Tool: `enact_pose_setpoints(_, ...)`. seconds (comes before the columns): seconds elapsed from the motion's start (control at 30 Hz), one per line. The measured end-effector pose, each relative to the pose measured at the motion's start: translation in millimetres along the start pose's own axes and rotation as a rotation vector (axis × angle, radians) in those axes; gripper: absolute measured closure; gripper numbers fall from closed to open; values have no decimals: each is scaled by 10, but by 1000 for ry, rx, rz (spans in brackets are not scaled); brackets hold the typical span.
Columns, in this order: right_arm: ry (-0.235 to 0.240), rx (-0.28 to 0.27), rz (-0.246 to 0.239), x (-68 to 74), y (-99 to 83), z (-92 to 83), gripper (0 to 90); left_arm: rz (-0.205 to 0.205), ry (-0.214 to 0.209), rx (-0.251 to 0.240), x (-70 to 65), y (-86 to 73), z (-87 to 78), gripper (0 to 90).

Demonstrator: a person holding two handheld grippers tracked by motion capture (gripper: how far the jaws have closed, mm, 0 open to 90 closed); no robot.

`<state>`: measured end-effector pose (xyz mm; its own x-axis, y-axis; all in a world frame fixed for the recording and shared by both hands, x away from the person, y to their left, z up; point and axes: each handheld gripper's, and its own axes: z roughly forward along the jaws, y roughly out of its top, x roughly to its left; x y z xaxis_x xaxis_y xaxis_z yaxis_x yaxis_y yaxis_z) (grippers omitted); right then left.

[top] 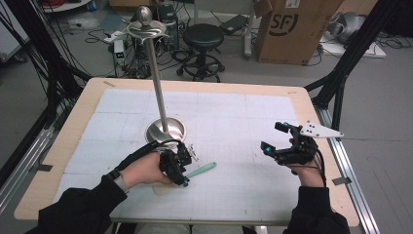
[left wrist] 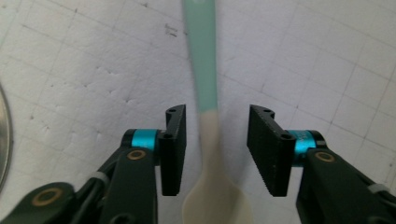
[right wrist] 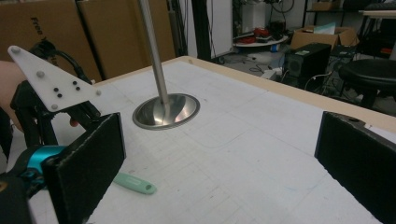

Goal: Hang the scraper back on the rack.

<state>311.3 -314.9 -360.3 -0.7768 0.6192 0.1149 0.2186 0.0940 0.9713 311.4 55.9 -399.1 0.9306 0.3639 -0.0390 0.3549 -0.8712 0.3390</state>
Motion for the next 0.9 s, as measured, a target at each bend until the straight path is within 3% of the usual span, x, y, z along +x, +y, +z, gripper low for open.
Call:
enact_pose_setpoints(0.27, 3, 5, 4, 2, -9, 3, 8, -47, 7, 93, 35, 6, 79, 669)
enact_pose_setpoints(0.43, 1, 0, 9, -7, -15, -9, 7, -39, 10, 123, 38, 28, 87, 748)
enact_pose_setpoints(0.53, 1, 2, 8, -10, -18, -8, 8, -15, 47, 144, -35, 60, 104, 778)
enact_pose_setpoints(0.63, -3, 5, 11, -16, -28, 0, 8, -8, 55, 167, -43, 93, 115, 788)
enact_pose_setpoints(0.8, 2, 4, 12, -2, -26, 3, 8, 15, 53, 151, -53, 70, 107, 804)
enact_pose_setpoints(0.9, 1, 2, 11, -7, -23, -6, 8, 10, 43, 116, -37, 26, 85, 805)
